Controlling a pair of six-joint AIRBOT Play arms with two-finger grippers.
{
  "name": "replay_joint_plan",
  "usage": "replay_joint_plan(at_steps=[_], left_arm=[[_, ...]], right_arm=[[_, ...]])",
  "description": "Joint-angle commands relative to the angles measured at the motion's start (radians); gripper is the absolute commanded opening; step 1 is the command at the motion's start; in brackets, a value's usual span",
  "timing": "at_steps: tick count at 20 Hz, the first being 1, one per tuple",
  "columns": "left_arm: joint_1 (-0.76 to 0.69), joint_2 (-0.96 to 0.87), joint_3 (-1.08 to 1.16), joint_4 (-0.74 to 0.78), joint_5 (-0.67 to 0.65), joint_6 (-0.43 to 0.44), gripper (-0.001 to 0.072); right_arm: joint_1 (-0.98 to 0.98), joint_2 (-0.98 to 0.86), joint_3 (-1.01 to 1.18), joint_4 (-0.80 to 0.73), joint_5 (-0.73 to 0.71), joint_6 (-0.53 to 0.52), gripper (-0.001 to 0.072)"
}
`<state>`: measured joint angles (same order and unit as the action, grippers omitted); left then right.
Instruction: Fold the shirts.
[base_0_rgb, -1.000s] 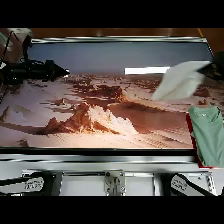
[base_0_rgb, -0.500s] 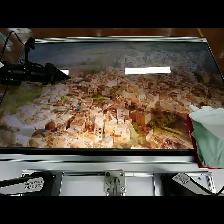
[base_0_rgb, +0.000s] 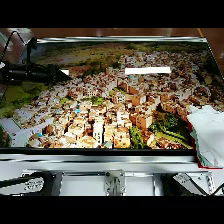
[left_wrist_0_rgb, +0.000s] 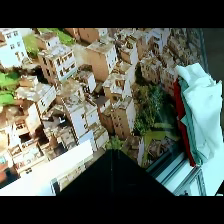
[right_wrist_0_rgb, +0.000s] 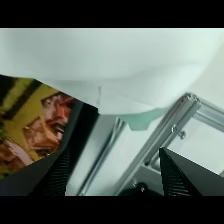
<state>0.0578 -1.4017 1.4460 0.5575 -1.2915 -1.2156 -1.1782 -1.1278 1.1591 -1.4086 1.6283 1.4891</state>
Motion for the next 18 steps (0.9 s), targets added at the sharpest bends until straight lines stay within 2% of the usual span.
replay_joint_plan(at_steps=[1, 2, 3, 5, 7, 8, 9, 10, 11, 14, 18], left_arm=[[-0.022, 0.001, 0.005, 0.007, -0.001, 0.000, 0.0043], [-0.035, 0.001, 0.015, 0.040, -0.001, -0.003, 0.0042], [-0.060, 0.001, 0.038, 0.138, -0.001, -0.047, 0.0041], [-0.151, 0.001, 0.099, 0.478, -0.019, -0.216, 0.0041], [-0.277, -0.004, 0.144, 0.814, -0.087, -0.320, 0.0042], [-0.333, -0.008, 0.149, 0.912, -0.118, -0.332, 0.0045], [-0.378, -0.016, 0.149, 0.948, -0.142, -0.331, 0.0194], [-0.404, -0.027, 0.149, 0.933, -0.161, -0.333, 0.0521], [-0.421, -0.042, 0.148, 0.900, -0.180, -0.339, 0.0682], [-0.429, -0.082, 0.148, 0.750, -0.197, -0.349, 0.0675], [-0.425, -0.092, 0.148, 0.752, -0.194, -0.340, 0.0667]], right_arm=[[0.003, 0.008, 0.178, 0.182, -0.104, -0.059, 0.0651], [0.020, 0.019, 0.246, 0.300, -0.172, -0.101, 0.0651], [0.059, 0.039, 0.293, 0.424, -0.254, -0.148, 0.0654], [0.208, 0.093, 0.319, 0.512, -0.356, -0.214, 0.0654], [0.444, 0.111, 0.317, 0.375, -0.313, -0.217, 0.0654], [0.577, 0.103, 0.301, 0.245, -0.265, -0.168, 0.0654], [0.685, 0.089, 0.275, 0.147, -0.219, -0.103, 0.0656], [0.774, 0.065, 0.244, 0.098, -0.172, -0.062, 0.0657], [0.832, 0.039, 0.215, 0.104, -0.135, -0.045, 0.0657], [0.966, -0.033, 0.161, 0.130, -0.106, -0.058, 0.0657], [1.079, -0.084, 0.161, 0.135, -0.110, -0.057, 0.0656]])
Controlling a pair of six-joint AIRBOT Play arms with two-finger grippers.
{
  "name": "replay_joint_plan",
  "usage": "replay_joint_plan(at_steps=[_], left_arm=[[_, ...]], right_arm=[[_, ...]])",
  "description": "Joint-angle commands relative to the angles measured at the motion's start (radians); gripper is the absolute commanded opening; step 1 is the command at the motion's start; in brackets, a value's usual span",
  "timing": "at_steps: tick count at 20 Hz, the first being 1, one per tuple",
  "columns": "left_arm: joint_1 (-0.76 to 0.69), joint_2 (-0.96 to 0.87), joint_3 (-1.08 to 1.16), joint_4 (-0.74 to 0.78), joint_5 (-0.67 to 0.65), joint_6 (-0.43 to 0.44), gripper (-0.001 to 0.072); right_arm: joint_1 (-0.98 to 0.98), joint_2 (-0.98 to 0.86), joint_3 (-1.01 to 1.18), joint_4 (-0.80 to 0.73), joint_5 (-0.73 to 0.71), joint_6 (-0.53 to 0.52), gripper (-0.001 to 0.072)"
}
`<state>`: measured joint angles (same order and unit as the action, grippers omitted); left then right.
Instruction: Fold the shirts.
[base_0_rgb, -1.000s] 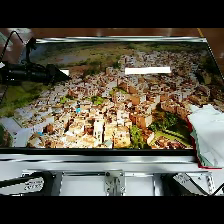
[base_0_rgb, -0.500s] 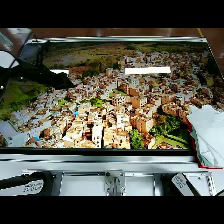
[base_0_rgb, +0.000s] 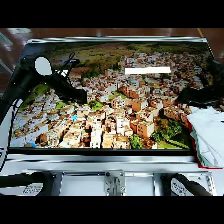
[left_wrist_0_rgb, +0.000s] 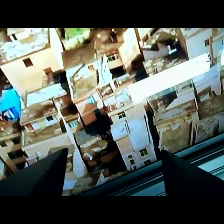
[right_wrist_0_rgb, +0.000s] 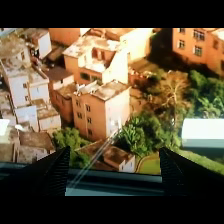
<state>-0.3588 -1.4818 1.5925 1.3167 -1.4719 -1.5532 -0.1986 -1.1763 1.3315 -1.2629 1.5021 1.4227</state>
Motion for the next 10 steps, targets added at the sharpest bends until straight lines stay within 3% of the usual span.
replay_joint_plan(at_steps=[1, 10], left_arm=[[-0.009, -0.012, 0.002, -0.008, -0.013, 0.008, 0.0666], [-0.009, -0.018, 0.002, -0.008, 0.024, 0.012, 0.0667]], right_arm=[[0.118, -0.037, -0.011, -0.010, 0.017, 0.009, 0.0656], [0.144, -0.037, -0.011, 0.012, 0.016, 0.009, 0.0656]])
